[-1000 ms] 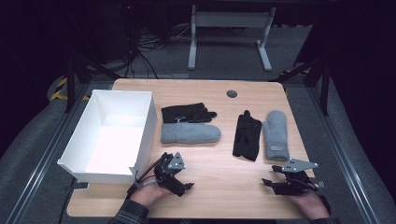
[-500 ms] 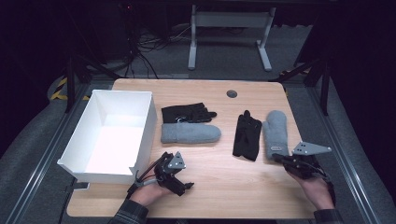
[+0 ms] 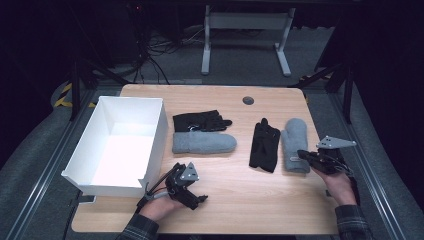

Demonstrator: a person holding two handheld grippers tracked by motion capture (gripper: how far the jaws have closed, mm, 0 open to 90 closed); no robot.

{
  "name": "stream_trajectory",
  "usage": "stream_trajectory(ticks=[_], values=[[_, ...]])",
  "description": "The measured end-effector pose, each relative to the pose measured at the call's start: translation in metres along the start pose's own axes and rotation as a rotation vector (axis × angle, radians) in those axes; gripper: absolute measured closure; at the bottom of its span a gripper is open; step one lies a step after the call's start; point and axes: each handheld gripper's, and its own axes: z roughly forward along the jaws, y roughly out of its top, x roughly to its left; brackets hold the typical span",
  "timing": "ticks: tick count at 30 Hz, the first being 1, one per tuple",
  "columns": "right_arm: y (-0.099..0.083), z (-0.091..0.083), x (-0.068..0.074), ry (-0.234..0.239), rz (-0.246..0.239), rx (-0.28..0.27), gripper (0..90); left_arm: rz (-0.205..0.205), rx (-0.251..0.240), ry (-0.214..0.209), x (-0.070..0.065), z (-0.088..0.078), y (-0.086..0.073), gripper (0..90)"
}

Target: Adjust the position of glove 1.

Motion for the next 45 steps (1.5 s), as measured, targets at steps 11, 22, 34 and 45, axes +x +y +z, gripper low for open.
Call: stream_trajectory(ticks=[11,22,34,45], values=[[-0.004,0.015,-0.002,0.014,-0.014,0.054,90.0,0.0,-0.001,0.003,0.0,0.0,0.0,0.0],[-0.013,0.005,0.009,0.04,-0.032,0.068,90.0,-0.004,0.0,0.002,0.0,0.0,0.0,0.0],[-0.022,-0.007,0.021,0.067,-0.028,0.074,90.0,-0.006,0.0,0.005,-0.001,0.0,0.0,0.0],[-0.03,-0.016,0.034,0.093,-0.034,0.071,90.0,-0.005,-0.003,0.009,-0.001,0.0,0.0,0.0]])
